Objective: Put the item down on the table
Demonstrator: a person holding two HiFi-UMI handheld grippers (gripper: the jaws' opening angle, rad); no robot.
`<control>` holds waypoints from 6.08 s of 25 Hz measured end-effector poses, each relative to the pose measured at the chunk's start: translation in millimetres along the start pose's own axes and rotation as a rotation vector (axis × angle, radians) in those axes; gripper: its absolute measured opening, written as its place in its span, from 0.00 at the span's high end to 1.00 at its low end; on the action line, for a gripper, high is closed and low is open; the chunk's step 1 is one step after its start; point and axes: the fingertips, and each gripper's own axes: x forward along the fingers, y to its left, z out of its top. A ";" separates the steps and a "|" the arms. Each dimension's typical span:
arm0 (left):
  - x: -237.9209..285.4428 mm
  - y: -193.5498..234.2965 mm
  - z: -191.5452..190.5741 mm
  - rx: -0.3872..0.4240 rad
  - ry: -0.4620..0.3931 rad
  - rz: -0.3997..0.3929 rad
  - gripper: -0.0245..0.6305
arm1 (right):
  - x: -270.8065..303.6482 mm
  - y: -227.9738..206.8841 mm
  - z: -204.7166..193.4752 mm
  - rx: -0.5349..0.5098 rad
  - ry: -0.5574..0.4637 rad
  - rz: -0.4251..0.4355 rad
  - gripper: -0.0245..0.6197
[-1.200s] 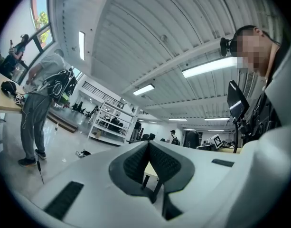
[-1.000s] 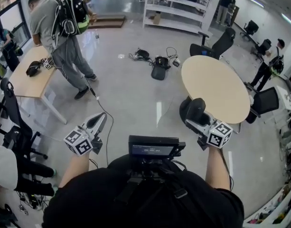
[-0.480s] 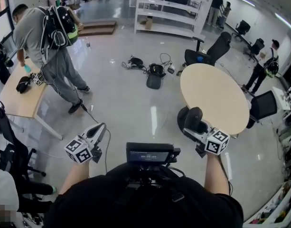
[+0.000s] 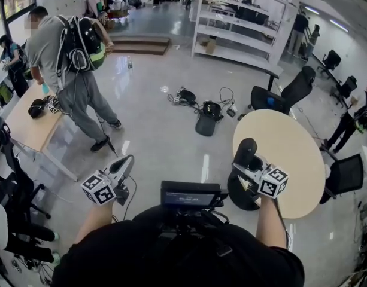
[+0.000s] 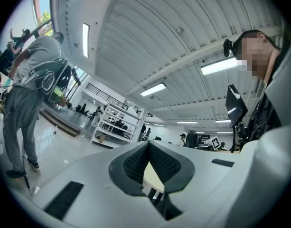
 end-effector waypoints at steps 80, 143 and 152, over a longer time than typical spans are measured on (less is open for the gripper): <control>765.0 -110.2 -205.8 -0.013 0.397 -0.425 0.96 | -203.8 -643.2 -15.6 0.053 0.145 -0.457 0.43; 887.3 -278.0 -358.2 0.004 0.636 -0.583 0.96 | -486.5 -827.6 -149.6 0.106 0.316 -0.882 0.43; 885.8 -290.5 -366.2 0.014 0.675 -0.612 0.96 | -520.1 -828.6 -167.7 0.108 0.449 -0.945 0.43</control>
